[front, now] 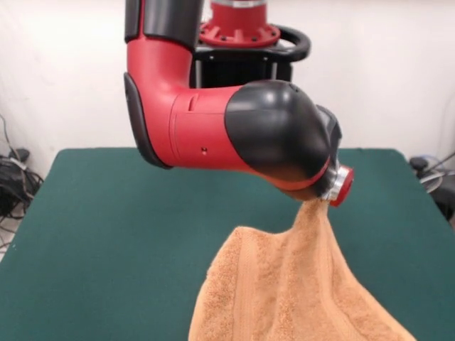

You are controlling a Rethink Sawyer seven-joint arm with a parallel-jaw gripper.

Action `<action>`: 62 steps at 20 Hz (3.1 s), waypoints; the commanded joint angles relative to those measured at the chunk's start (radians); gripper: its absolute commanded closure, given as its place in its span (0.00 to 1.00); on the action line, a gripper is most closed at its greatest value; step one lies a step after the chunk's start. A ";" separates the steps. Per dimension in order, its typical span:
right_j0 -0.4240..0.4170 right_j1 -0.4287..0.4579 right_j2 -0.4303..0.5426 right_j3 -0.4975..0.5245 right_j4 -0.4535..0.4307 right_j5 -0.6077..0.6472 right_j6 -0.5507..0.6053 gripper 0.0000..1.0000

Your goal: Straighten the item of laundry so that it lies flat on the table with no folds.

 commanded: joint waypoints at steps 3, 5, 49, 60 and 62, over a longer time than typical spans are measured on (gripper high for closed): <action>0.007 -0.030 0.084 0.210 -0.072 -0.404 -0.051 1.00; 0.007 -0.032 0.088 0.222 -0.081 -0.438 -0.044 1.00; -0.056 -0.188 0.257 0.531 0.053 -0.249 0.036 1.00; -0.084 -0.152 0.259 0.510 0.014 -0.293 -0.016 0.00; -0.087 -0.142 0.255 0.505 0.010 -0.317 -0.018 0.00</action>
